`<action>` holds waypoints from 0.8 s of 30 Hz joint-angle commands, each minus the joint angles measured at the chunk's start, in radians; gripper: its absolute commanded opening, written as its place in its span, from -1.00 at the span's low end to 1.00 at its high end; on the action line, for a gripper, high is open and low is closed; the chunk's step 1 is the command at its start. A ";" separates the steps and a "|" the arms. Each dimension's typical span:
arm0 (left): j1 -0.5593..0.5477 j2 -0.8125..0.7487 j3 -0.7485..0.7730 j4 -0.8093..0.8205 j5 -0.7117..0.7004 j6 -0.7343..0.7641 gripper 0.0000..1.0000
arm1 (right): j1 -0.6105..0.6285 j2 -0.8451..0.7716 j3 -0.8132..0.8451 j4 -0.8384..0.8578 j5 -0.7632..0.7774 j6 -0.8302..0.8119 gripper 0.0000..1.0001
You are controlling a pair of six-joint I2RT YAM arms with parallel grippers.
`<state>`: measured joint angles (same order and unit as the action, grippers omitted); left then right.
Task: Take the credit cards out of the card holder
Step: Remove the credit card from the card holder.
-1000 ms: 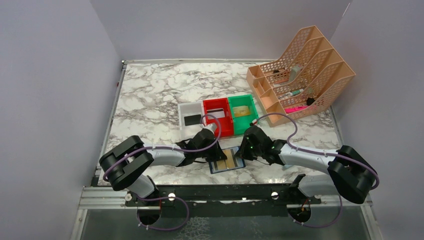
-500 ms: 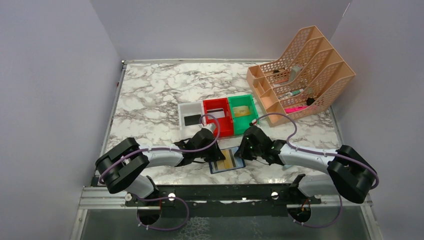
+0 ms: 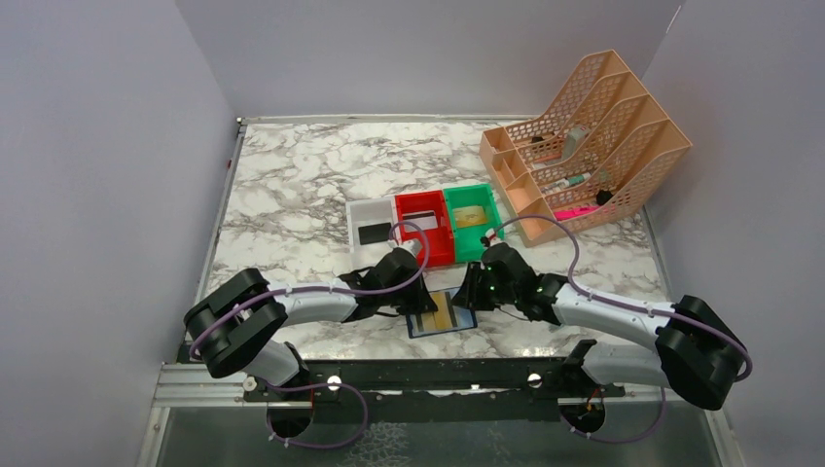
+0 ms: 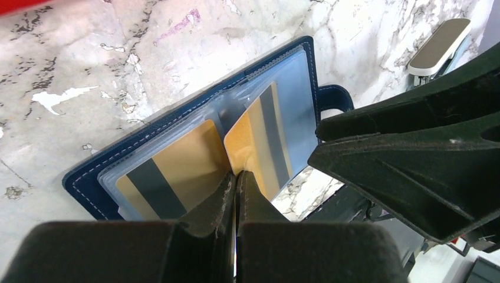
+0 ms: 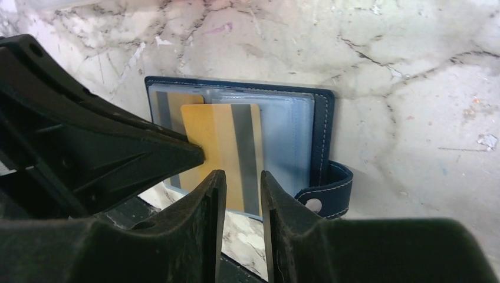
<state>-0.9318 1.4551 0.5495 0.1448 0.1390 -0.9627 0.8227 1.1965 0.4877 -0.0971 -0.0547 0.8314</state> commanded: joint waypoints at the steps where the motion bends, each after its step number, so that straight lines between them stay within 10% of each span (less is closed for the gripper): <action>1: -0.009 -0.003 0.019 -0.050 -0.013 0.035 -0.98 | -0.002 0.014 0.032 0.028 -0.058 -0.061 -0.33; 24: -0.007 0.020 -0.010 0.102 0.079 -0.030 -0.50 | -0.002 0.233 -0.039 0.100 -0.034 0.048 -0.65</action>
<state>-0.9287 1.4548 0.5564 0.1246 0.1524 -0.9600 0.8013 1.3800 0.4942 0.0593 -0.1238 0.8635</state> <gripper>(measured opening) 0.249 0.182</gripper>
